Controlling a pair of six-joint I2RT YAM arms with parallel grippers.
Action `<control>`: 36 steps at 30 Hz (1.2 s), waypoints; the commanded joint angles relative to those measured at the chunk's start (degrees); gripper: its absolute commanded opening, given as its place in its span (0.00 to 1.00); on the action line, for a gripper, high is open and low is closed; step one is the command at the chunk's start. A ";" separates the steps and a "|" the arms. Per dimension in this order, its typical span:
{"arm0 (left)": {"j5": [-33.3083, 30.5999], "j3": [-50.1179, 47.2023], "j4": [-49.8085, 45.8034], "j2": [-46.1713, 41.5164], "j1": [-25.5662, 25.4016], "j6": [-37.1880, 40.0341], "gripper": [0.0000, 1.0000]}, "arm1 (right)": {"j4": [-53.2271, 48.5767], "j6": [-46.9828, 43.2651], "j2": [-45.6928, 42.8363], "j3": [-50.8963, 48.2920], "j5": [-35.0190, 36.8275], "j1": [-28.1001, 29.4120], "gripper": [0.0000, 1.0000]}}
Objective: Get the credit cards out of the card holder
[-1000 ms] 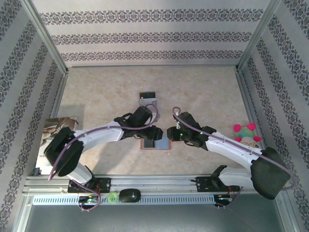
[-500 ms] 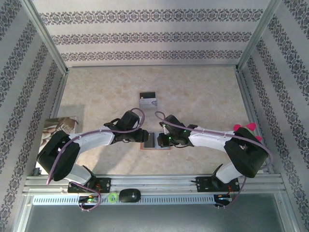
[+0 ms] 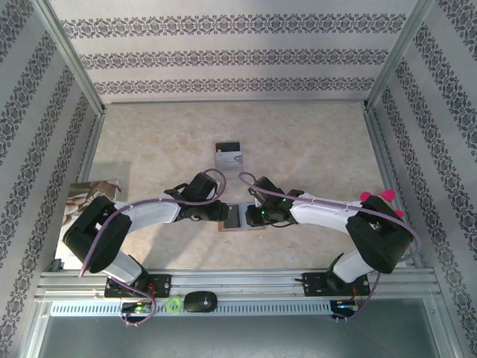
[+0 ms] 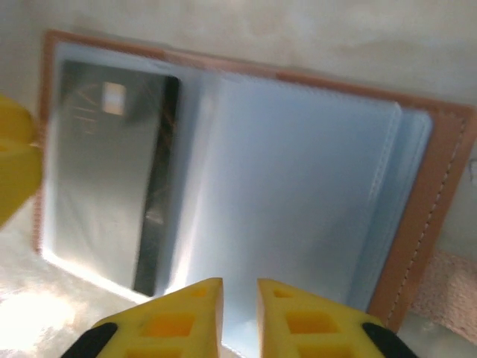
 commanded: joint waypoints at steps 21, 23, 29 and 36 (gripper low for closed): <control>3.27 0.85 5.86 1.34 -0.17 -0.99 0.27 | 3.11 -0.58 5.97 6.18 -10.51 -2.09 0.22; 3.31 0.73 5.82 1.13 -0.16 -1.17 0.27 | 3.26 -0.51 5.87 5.87 -10.28 -2.23 0.22; 4.39 1.04 5.68 1.38 -0.26 -1.78 0.25 | 3.35 -0.33 5.61 5.17 -9.89 -2.85 0.22; 3.27 0.19 1.18 3.09 -0.18 -1.37 0.19 | 4.05 -0.28 7.11 5.07 -11.99 -3.02 0.22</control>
